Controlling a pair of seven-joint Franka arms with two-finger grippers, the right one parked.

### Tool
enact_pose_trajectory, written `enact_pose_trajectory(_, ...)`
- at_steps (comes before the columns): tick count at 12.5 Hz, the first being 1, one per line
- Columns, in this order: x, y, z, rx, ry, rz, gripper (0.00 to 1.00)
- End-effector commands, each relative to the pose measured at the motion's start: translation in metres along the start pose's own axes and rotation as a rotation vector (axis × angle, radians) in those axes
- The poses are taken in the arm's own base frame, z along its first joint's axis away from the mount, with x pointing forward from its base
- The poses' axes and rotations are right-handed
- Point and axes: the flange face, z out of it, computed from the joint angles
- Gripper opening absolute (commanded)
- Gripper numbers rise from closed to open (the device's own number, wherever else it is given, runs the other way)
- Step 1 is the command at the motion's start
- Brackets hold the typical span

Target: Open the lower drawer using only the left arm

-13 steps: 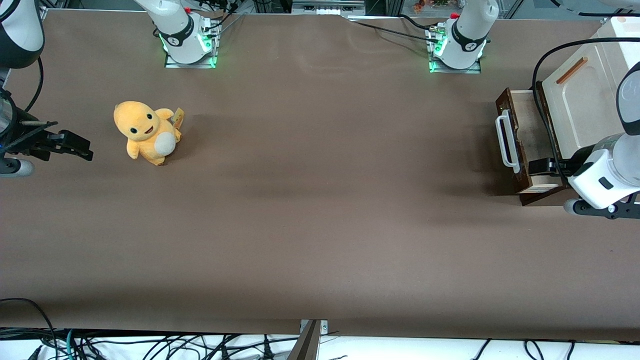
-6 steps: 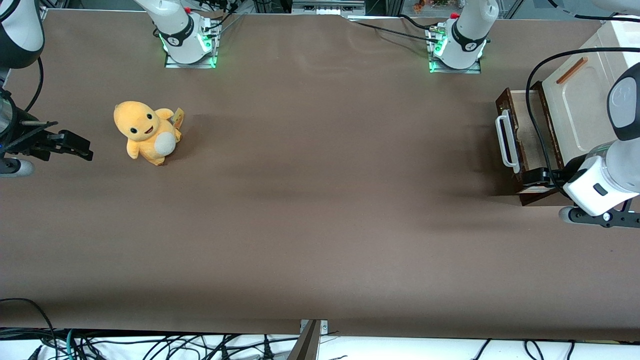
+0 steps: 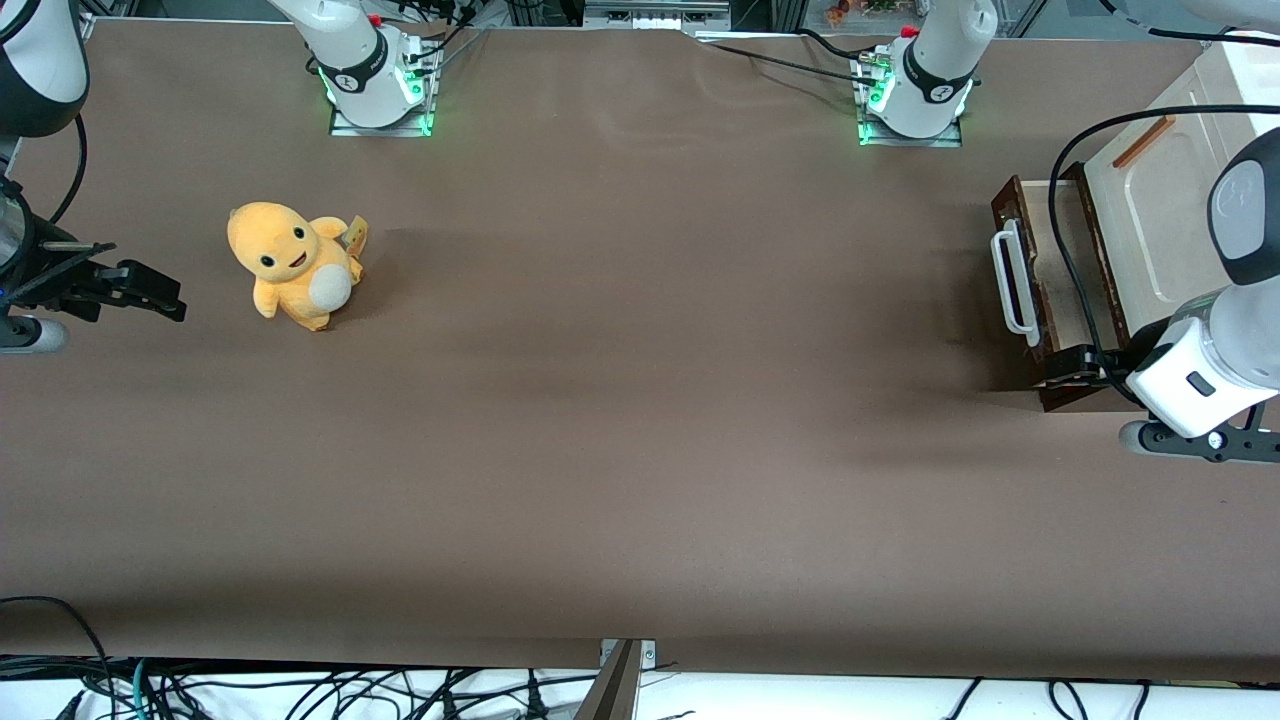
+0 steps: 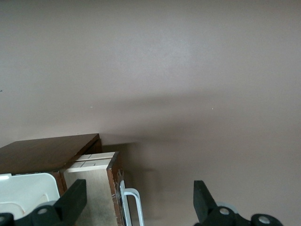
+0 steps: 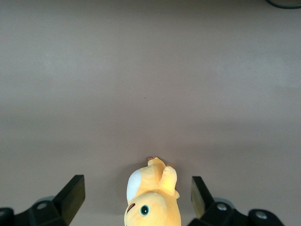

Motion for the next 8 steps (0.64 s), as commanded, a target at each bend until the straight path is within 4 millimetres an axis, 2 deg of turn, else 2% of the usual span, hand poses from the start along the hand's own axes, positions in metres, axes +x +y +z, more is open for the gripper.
enact_pose_trajectory(1, -0.007, 0.0, -0.005, -0.039, 0.016, 0.02, 1.0)
enact_pose_trajectory(6, -0.006, 0.002, -0.007, -0.078, 0.024, 0.021, 1.0)
enact_pose_trajectory(7, -0.006, -0.008, -0.007, -0.092, 0.027, 0.005, 1.0)
enact_pose_trajectory(8, -0.006, -0.009, -0.005, -0.097, 0.024, 0.008, 1.0)
